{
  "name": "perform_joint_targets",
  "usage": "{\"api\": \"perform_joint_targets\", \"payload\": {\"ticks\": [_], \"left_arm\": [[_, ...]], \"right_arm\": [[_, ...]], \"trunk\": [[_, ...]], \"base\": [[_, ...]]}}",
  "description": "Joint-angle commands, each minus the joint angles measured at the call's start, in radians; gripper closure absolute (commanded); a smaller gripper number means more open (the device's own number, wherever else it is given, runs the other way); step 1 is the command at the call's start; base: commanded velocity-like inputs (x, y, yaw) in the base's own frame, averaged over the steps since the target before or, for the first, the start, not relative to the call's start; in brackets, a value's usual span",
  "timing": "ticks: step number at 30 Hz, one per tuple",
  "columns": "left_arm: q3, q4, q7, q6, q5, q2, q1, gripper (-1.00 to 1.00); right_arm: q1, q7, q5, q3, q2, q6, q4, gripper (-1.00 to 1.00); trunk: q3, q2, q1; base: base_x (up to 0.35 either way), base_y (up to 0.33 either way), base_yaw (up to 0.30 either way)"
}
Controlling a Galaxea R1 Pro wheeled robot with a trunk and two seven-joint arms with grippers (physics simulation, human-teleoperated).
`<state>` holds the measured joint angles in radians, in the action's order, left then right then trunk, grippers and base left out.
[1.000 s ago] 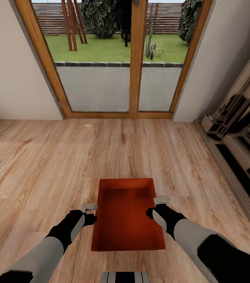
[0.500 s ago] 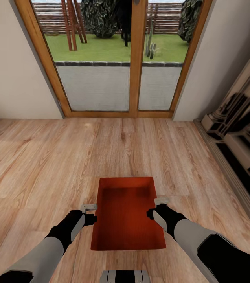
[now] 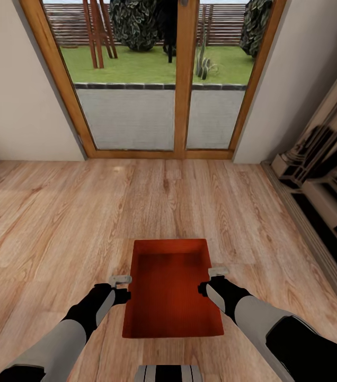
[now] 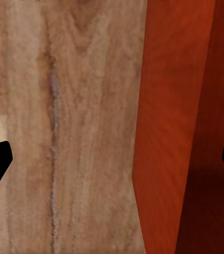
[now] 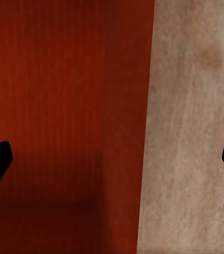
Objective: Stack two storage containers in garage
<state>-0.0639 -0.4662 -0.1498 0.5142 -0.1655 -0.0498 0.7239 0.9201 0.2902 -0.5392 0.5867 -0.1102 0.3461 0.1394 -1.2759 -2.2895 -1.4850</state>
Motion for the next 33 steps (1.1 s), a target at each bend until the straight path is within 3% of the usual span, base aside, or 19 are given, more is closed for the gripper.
{"api": "perform_joint_targets", "payload": {"ticks": [1, 14, 20, 27, 33], "left_arm": [[-0.007, -0.002, -0.008, 0.004, -0.011, 0.001, 0.000, -1.00], [-0.009, -0.002, -0.007, 0.004, -0.009, -0.010, 0.000, -1.00], [-0.010, -0.002, -0.008, 0.004, -0.009, -0.010, 0.000, -1.00], [-0.010, -0.002, -0.008, 0.004, -0.009, -0.010, 0.000, -1.00], [-0.010, -0.002, -0.008, 0.004, -0.008, -0.010, 0.000, -1.00]], "right_arm": [[0.000, 0.006, -0.008, 0.008, 0.000, 0.005, 0.002, -1.00], [0.000, 0.006, -0.008, 0.008, 0.002, 0.005, 0.003, -1.00], [0.000, 0.006, -0.008, 0.008, 0.034, 0.003, 0.002, -1.00], [0.000, 0.006, -0.007, 0.008, 0.036, 0.002, 0.002, -1.00], [0.000, 0.006, -0.007, 0.009, 0.035, 0.004, 0.002, -1.00]], "trunk": [[-0.001, 0.000, 0.000], [-0.001, 0.000, 0.000], [-0.001, 0.000, 0.000], [-0.001, 0.000, 0.000], [-0.016, -0.035, -0.019]], "base": [[0.000, 0.000, 0.000], [0.000, 0.000, 0.000], [0.000, 0.000, 0.000], [0.000, 0.000, 0.000], [0.000, 0.000, 0.000]]}}
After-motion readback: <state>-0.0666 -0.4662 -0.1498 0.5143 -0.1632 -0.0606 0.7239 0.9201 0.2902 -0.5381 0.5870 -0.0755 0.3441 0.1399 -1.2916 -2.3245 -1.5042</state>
